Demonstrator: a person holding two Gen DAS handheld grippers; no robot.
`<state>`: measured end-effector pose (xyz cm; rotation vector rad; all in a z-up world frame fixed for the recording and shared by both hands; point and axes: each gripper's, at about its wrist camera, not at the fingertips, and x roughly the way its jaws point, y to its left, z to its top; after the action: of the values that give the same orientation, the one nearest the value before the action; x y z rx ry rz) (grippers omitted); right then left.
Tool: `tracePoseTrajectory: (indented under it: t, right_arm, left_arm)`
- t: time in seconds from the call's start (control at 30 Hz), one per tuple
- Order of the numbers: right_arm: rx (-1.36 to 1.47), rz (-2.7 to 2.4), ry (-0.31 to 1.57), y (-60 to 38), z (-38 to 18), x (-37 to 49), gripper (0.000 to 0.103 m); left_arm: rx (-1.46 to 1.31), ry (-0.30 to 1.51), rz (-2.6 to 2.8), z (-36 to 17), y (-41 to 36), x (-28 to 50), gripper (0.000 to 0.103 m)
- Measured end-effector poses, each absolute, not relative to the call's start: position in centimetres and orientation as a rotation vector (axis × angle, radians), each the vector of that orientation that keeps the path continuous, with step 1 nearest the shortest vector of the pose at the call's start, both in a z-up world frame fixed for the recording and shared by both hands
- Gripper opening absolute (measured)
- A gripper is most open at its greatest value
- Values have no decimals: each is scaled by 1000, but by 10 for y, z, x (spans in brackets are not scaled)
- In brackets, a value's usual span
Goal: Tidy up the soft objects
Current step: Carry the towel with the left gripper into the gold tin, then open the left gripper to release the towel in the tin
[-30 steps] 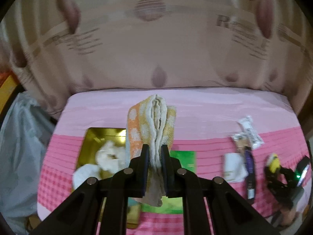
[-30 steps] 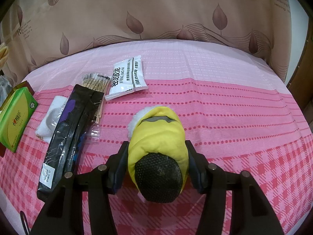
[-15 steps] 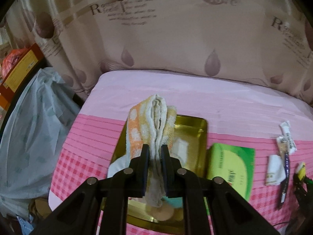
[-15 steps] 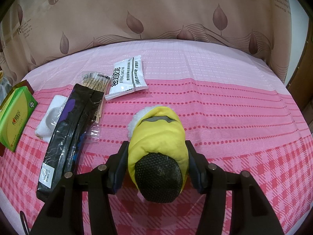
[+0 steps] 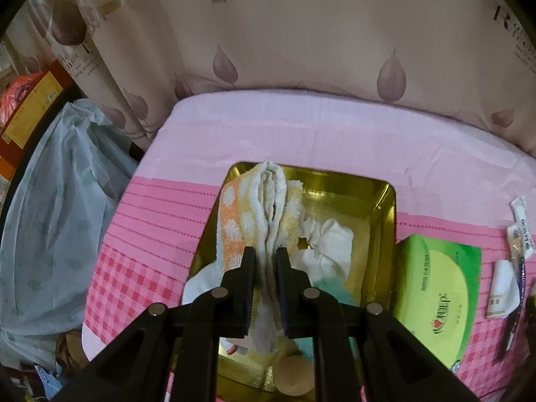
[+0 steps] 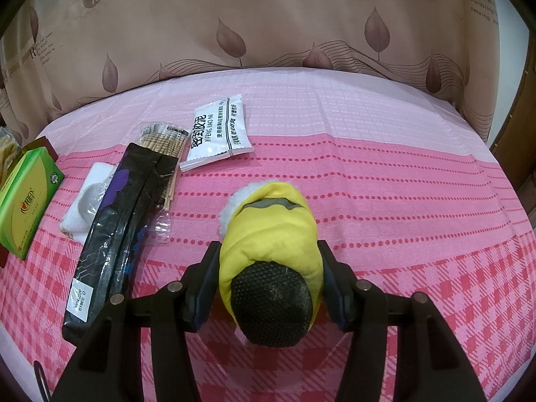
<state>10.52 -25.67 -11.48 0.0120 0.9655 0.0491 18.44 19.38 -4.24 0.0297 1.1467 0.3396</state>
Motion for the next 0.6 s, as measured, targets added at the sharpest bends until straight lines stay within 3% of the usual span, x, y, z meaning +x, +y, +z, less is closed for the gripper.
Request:
tracePoseTrajectory:
  t: [0.23, 0.6]
  right_arm:
    - [12, 49, 965, -257, -115, 105, 54]
    - [12, 48, 965, -257, -115, 105, 54]
  left_arm:
    - [10, 1180, 317, -65, 186, 187, 16]
    - [-27, 1113, 258, -43, 173, 173, 36]
